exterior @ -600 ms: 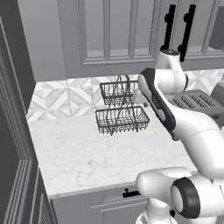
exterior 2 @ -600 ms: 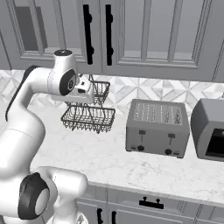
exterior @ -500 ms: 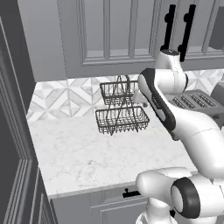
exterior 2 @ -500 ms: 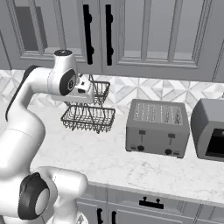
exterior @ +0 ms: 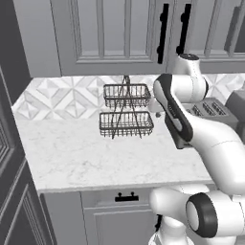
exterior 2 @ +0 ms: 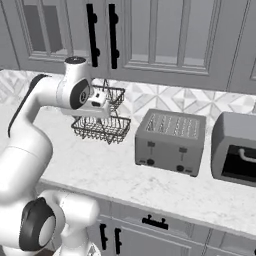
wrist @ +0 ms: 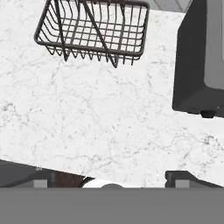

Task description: Take a straw from the drawer in front and place it inside the glass cup on the dining counter.

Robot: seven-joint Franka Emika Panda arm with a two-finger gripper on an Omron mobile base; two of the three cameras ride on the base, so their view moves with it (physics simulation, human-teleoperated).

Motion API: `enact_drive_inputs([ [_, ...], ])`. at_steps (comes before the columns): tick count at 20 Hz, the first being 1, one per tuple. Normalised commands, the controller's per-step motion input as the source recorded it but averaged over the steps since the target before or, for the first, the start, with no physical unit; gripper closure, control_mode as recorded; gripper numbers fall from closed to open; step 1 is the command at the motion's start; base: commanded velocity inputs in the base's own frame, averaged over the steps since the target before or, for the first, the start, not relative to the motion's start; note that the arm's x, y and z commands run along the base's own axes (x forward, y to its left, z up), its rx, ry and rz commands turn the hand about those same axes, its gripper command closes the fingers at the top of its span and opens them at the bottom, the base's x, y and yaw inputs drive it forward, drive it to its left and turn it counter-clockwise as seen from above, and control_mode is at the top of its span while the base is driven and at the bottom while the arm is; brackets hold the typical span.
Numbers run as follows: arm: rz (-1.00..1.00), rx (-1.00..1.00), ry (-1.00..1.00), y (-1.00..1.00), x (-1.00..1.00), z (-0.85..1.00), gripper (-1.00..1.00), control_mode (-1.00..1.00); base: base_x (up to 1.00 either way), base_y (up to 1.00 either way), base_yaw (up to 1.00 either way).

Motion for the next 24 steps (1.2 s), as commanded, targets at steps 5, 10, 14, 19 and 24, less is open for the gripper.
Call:
enact_drive_inputs([
  [5,0.00,0.00,0.00,0.00,0.00,0.00,-1.00,1.00,-0.32,-0.61,0.51],
  [10,0.00,0.00,0.00,0.00,0.00,0.00,-1.00,1.00,-0.18,-0.23,0.62],
  [14,0.00,0.00,0.00,0.00,0.00,0.00,-1.00,1.00,-0.07,-0.19,0.67],
  [19,0.00,0.00,0.00,0.00,0.00,0.00,-1.00,1.00,-0.12,-0.39,0.63],
  [24,0.00,0.00,0.00,0.00,0.00,0.00,-1.00,1.00,-0.14,-0.29,0.62],
])
